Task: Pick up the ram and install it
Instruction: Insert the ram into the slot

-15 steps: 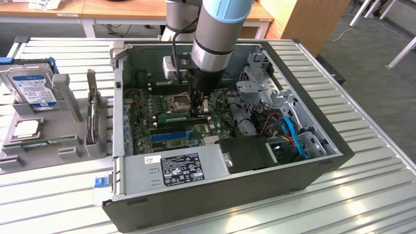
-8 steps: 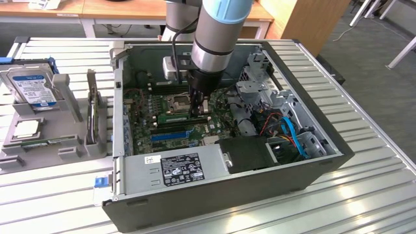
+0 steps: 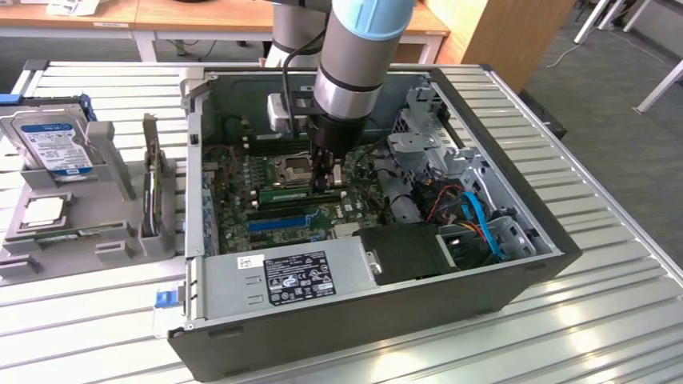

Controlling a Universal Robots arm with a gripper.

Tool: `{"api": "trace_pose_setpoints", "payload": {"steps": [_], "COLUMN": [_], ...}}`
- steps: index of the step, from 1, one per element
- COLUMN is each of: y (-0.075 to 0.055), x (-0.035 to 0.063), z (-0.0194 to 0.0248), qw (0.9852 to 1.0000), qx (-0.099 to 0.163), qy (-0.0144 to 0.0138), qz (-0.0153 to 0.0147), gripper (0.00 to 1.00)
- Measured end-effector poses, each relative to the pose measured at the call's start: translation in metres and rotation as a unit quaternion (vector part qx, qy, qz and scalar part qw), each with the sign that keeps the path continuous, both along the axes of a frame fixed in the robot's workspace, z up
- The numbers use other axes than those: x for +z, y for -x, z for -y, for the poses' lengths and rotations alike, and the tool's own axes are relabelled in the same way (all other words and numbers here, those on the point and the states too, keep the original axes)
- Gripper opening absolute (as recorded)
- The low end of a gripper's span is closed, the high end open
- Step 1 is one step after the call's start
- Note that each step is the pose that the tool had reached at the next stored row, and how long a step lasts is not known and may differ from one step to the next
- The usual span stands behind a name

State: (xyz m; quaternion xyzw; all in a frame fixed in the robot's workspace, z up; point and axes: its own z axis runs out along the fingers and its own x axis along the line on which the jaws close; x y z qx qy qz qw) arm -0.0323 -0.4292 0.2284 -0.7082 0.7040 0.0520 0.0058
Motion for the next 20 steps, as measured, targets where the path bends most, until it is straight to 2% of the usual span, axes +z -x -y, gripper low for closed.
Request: {"api": "trace_pose_setpoints", "payload": {"steps": [20], "y": [0.0], "x": [-0.0003], "z": [0.0], "qw": [1.0], "qx": [-0.005], "qy": [0.0], "qz": [0.0], "gripper": [0.12]}}
